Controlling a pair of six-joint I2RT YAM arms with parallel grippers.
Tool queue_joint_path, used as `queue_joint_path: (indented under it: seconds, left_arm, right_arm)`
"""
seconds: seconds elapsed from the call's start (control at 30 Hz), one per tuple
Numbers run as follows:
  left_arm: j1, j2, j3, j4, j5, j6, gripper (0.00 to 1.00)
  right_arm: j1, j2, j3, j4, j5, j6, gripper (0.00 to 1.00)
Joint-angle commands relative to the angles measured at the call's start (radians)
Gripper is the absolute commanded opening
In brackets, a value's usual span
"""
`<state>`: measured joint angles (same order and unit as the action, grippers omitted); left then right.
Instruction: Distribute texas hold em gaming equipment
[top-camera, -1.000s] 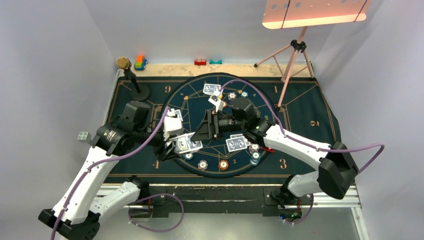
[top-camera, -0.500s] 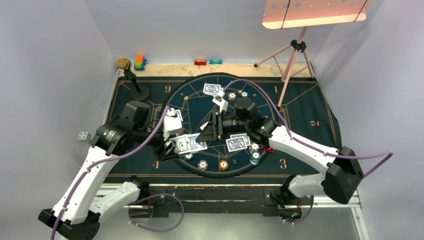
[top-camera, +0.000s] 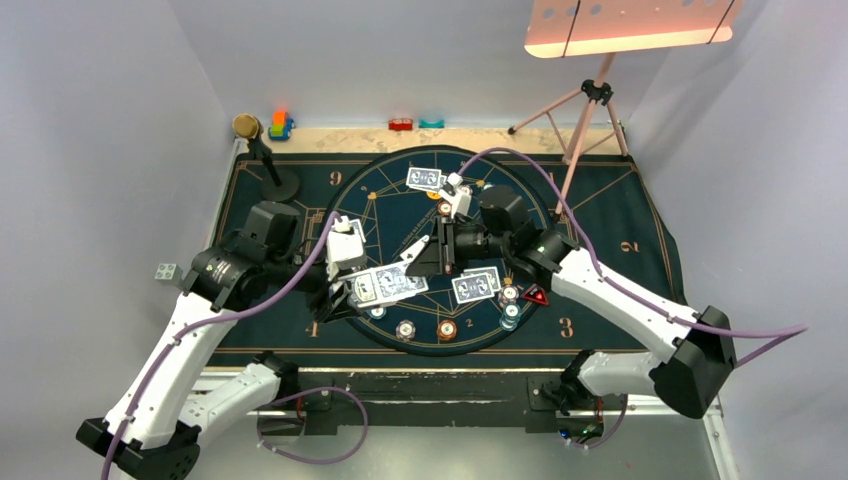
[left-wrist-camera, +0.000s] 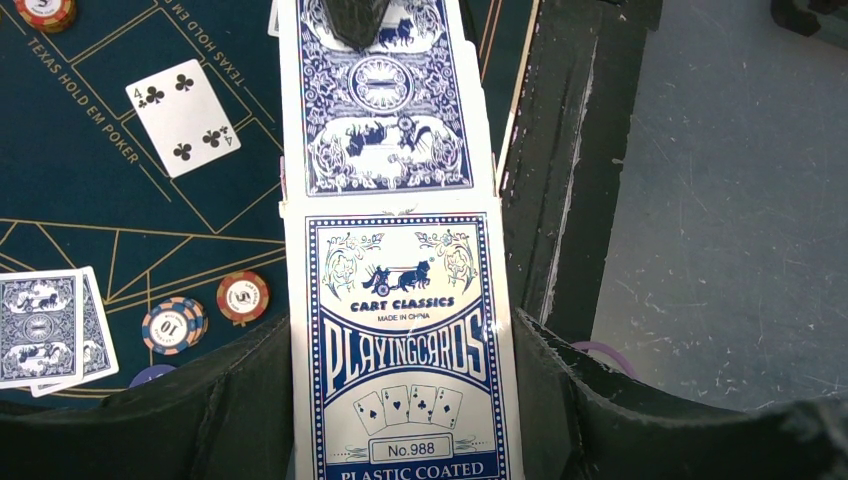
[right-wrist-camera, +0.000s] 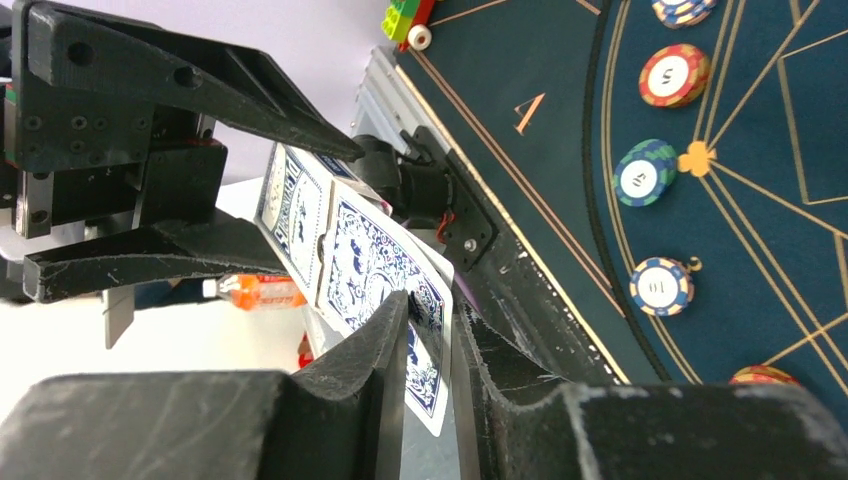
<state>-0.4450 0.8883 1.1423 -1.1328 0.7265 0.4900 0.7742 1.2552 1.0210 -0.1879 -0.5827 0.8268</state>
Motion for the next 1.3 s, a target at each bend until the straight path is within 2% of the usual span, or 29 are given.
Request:
queue_joint_path:
  seconds: [0.0, 0.23, 0.4, 0.63, 0.83, 1.03, 1.27]
  left_arm:
    - [0.006, -0.015, 0.042, 0.040, 0.047, -0.004, 0.00]
    - [0.006, -0.018, 0.038, 0.042, 0.045, -0.004, 0.00]
    - [0.008, -0.021, 0.034, 0.040, 0.043, -0.003, 0.00]
    - [0.007, -0.026, 0.029, 0.046, 0.054, -0.011, 0.00]
    - [0.024, -0.033, -0.003, 0.091, 0.122, -0.054, 0.00]
    - [0.046, -0.039, -0.008, 0.121, 0.153, -0.078, 0.00]
    - [0.052, -0.045, -0.003, 0.129, 0.174, -0.098, 0.00]
  right_arm:
    - [-0.018, -0.050, 0.062, -0.091, 0.056, -0.065, 0.22]
    - [-0.038, -0.069, 0.134, -0.203, 0.105, -0.131, 0.18]
    - [-0.068, -0.082, 0.204, -0.280, 0.140, -0.182, 0.11]
    - [-0.076, -0.064, 0.249, -0.280, 0.106, -0.185, 0.05]
    - [-0.075, -0.051, 0.255, -0.239, 0.047, -0.158, 0.03]
    - [-0.075, -0.050, 0.242, -0.243, 0.037, -0.153, 0.06]
    - [-0.049, -0.053, 0.217, -0.224, 0.020, -0.141, 0.21]
